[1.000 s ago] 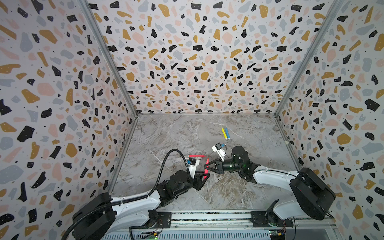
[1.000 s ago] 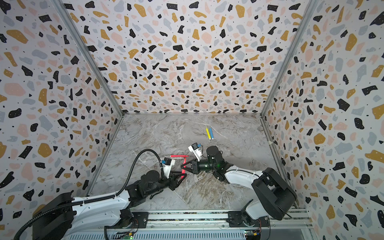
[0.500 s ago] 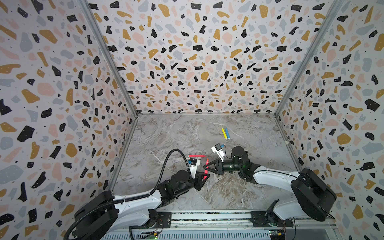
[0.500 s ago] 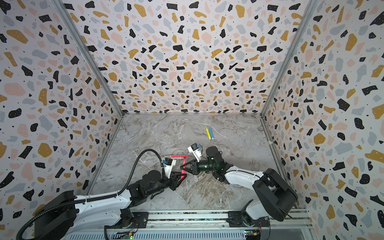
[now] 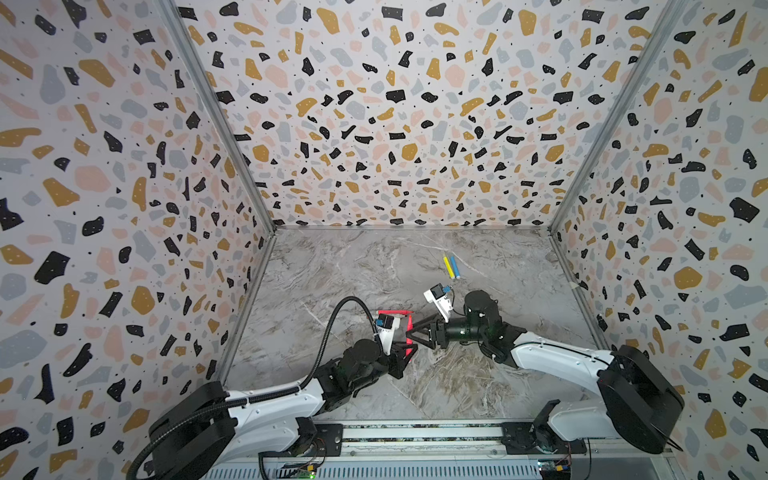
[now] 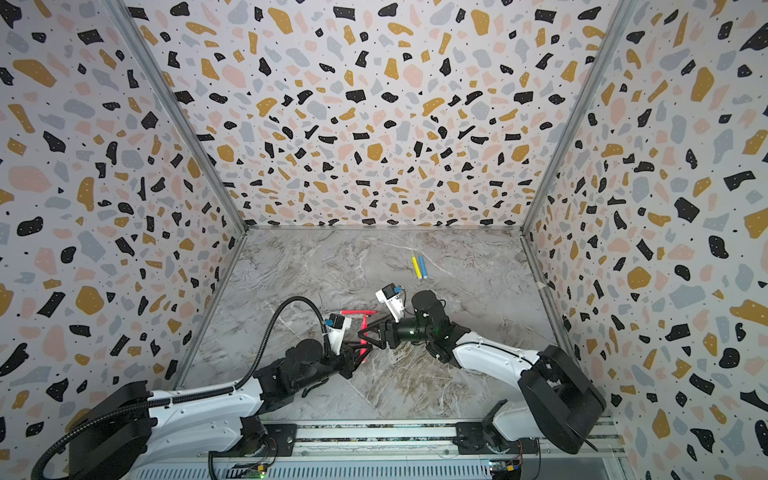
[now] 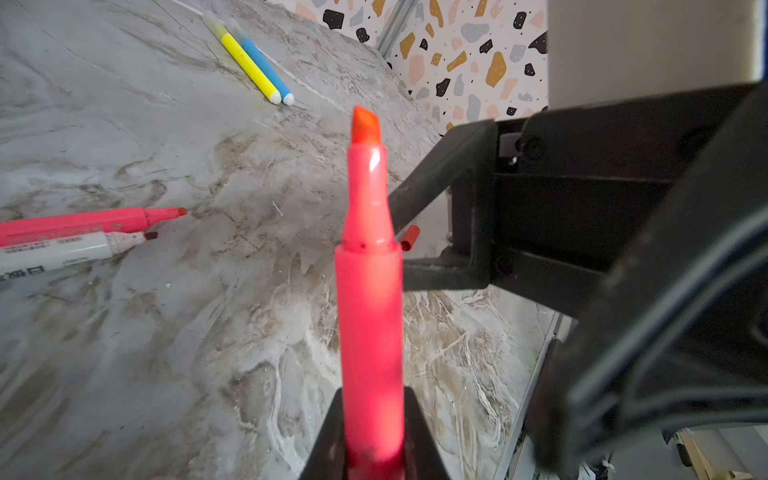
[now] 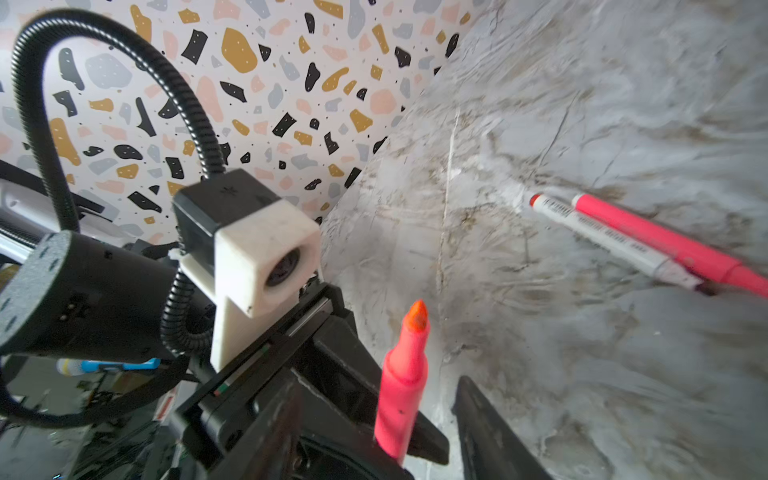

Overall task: Insert the pens into the pen caps
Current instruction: 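Open the right gripper and move it over the standing clear caps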

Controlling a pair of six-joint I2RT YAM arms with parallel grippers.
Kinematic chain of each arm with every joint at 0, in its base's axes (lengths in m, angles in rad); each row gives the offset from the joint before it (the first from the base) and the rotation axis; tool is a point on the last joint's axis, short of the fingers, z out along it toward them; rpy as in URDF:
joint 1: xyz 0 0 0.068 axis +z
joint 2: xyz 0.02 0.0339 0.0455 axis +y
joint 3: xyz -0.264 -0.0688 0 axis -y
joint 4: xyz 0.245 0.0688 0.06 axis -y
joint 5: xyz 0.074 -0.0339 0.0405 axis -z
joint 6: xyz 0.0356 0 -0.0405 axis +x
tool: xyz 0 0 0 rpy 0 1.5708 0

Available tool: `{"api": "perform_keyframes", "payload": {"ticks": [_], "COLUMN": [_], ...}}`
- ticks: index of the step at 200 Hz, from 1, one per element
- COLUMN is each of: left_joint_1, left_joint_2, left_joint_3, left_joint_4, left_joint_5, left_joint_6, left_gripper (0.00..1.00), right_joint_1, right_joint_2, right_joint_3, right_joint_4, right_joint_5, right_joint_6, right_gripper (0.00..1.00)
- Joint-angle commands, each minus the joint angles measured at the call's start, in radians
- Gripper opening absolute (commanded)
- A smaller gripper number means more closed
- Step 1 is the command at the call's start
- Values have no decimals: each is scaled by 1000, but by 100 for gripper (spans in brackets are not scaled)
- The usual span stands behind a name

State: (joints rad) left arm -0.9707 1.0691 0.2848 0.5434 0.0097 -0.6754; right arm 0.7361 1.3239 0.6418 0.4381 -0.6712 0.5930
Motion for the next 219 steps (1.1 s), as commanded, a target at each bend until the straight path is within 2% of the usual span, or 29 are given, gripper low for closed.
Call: {"api": "perform_keyframes", "payload": {"ticks": [1,32,75,143,219], "left_joint_1": [1,2,1,0,0], "left_joint_2": [-27,-20,-27,-20,-28], "left_joint_3": [-8,-11,-19,-21,-23], "left_joint_4": [29,-9,-55,-72,-81], "left_joint_5": [-36,-47,-55,-59,-69], "left_joint_6": [-1,24,48,52,53], "left_gripper": [0,0,0,0,0], "right_joint_1": [-46,-159,-301,-325,-330], "right_joint_2": [-85,-118,-38,111,184], "right_joint_3": [55,73,91,118,138], "right_joint_4": [-199,-391,-531,-548,-579], "right_joint_5": [162,305,304,368,425], "right_joint_6": [-60,-119,-227,-313,-357], "right_gripper": [63,63,63,62,60]}}
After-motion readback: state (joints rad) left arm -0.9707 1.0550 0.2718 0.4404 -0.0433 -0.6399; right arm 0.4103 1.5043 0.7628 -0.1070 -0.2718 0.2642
